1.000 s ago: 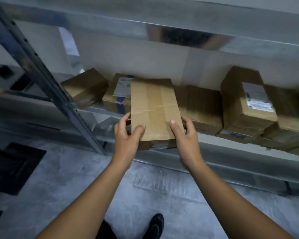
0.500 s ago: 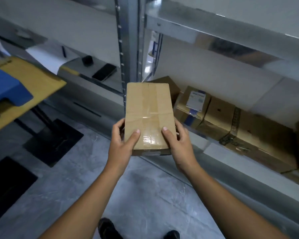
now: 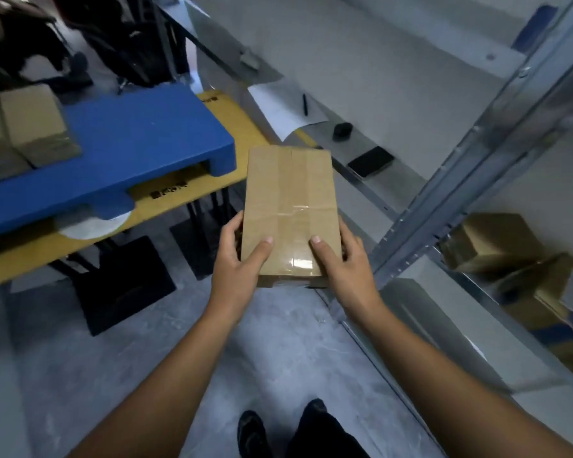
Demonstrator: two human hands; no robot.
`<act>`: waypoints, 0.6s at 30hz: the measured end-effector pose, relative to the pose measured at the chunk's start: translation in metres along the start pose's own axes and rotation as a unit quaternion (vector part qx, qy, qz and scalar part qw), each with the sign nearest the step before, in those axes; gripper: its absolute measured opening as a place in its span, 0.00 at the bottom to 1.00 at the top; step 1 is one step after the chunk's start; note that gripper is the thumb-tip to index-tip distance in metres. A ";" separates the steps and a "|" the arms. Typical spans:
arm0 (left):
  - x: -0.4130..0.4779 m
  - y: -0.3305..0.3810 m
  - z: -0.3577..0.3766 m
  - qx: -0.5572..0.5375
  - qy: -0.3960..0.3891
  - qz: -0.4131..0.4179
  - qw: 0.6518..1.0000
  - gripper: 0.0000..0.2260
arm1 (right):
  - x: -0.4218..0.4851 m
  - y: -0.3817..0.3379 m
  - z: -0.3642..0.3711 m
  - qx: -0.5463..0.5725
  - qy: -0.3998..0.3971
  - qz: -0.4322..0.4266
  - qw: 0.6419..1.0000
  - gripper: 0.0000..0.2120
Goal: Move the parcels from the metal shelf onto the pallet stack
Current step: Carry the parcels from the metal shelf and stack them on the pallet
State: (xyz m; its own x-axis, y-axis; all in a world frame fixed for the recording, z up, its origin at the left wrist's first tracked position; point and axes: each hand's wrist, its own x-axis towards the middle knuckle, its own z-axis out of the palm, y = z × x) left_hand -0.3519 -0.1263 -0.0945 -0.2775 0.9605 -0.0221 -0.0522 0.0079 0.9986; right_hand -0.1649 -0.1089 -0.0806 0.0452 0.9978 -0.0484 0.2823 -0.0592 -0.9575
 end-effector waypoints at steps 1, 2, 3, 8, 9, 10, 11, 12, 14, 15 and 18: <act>0.007 0.001 -0.012 -0.001 0.015 0.001 1.000 0.30 | 0.008 -0.006 0.013 -0.002 -0.014 -0.006 1.000 0.28; 0.014 0.002 -0.023 -0.001 0.029 0.002 1.000 0.30 | 0.016 -0.012 0.026 0.000 -0.028 -0.014 0.999 0.27; 0.021 0.003 -0.034 0.001 0.043 0.004 0.999 0.31 | 0.024 -0.018 0.039 0.002 -0.044 -0.022 0.999 0.24; 0.065 0.007 -0.082 0.008 0.108 0.008 0.994 0.30 | 0.072 -0.041 0.103 -0.001 -0.108 -0.048 0.993 0.22; 0.077 0.007 -0.092 0.008 0.119 0.007 0.993 0.30 | 0.085 -0.045 0.117 0.000 -0.121 -0.052 0.991 0.21; 0.089 0.007 -0.101 0.009 0.131 0.006 0.991 0.30 | 0.098 -0.048 0.131 0.001 -0.134 -0.055 0.989 0.21; 0.103 0.006 -0.111 0.012 0.144 0.005 0.990 0.30 | 0.113 -0.050 0.146 0.002 -0.146 -0.058 0.988 0.21; 0.118 0.005 -0.120 0.015 0.156 0.004 0.988 0.30 | 0.128 -0.052 0.160 0.005 -0.158 -0.060 0.986 0.21; 0.145 0.002 -0.136 0.020 0.177 0.001 0.984 0.31 | 0.158 -0.055 0.188 0.016 -0.182 -0.063 0.981 0.22; 0.159 0.000 -0.142 0.023 0.186 0.000 0.982 0.30 | 0.173 -0.057 0.200 0.020 -0.190 -0.063 0.980 0.22; 0.203 -0.003 -0.162 0.033 0.202 -0.010 0.979 0.27 | 0.216 -0.064 0.236 0.017 -0.205 -0.051 0.977 0.23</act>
State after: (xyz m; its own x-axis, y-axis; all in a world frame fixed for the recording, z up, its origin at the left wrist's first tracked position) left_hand -0.5632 0.0235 -0.1095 -0.6348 0.7714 -0.0450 -0.0028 0.0559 0.9984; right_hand -0.3995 0.1176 -0.0965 -0.3720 0.9266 -0.0548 0.2336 0.0363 -0.9717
